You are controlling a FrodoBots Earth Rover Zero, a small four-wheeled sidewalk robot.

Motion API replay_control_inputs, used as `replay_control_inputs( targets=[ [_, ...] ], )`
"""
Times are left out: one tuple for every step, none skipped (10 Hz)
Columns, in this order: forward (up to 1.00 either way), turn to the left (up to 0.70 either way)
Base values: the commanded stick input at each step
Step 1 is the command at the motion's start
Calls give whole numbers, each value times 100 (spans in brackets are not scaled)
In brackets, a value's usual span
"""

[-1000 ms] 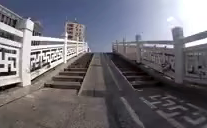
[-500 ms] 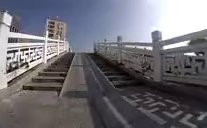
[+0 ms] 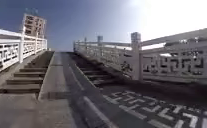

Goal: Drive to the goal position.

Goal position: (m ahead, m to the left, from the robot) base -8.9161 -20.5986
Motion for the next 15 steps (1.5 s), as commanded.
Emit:
replay_control_inputs(
  targets=[
    [0,-45],
    [0,-45],
    [0,-45],
    [0,-45],
    [0,-45],
    [0,-45],
    [0,-45],
    [0,-45],
    [0,-45],
    [0,-45],
    [0,-45],
    [0,-45],
    [0,-45],
    [0,-45],
    [0,-45]
  ],
)
